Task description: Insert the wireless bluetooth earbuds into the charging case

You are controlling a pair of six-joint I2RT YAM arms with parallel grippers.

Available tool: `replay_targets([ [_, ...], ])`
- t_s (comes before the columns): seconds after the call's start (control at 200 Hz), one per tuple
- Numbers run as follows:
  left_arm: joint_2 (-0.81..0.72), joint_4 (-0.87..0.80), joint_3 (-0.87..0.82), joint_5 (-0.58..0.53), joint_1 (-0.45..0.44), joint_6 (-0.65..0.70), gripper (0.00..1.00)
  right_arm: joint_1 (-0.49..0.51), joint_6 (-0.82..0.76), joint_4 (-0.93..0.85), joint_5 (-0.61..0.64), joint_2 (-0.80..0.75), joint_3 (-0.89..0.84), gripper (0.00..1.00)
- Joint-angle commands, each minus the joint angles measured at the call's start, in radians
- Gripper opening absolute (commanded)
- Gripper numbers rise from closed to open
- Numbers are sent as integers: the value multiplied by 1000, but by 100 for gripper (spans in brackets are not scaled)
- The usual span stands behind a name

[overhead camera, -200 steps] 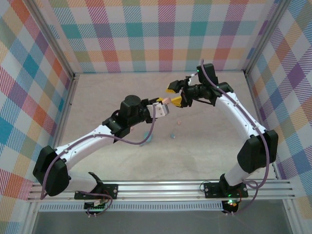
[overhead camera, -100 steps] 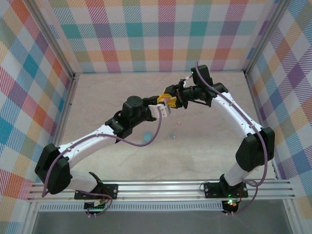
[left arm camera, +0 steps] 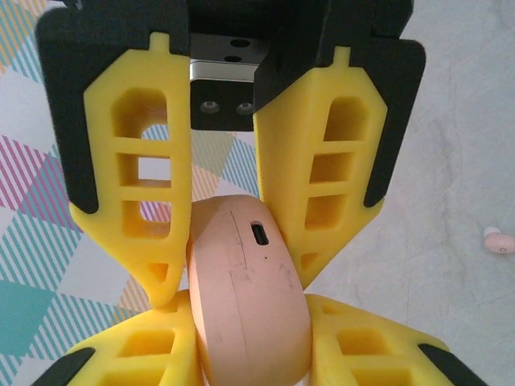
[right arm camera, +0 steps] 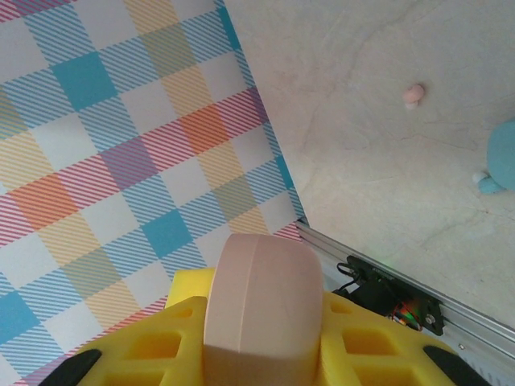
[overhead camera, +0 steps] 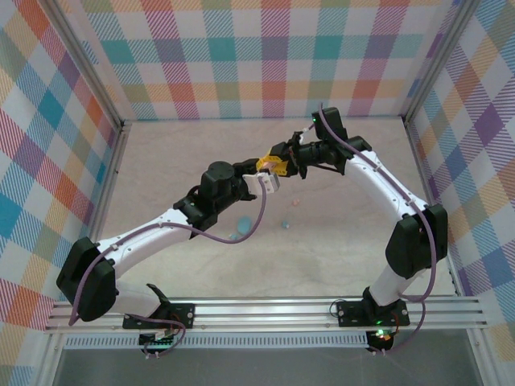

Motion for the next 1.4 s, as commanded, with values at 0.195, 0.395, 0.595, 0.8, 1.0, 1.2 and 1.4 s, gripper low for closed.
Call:
replay_targets([
  [0.195,-23,-46,50,89,-30,-112,55,12,-54,83,27,-13,-32,0],
  [0.395,-50,-130,99,148,1,-319,77,9,-195,75,52,-17,-12,0],
  [0.595,-142,-216,99,156,64,-748,83,7,-320,88,111,-50,-20,0],
  [0.8,-195,-275,67,311,163,-1191,79,7,-285,240,68,-54,-89,0],
  [1.0,-164,-219,30,436,242,-1333,77,13,-307,220,18,-26,-63,0],
  [1.2,-106,-255,50,493,259,-1238,73,13,-449,24,-82,45,46,0],
  [1.4,-77,-92,-2,520,256,-1321,74,22,-428,69,-60,27,-11,0],
])
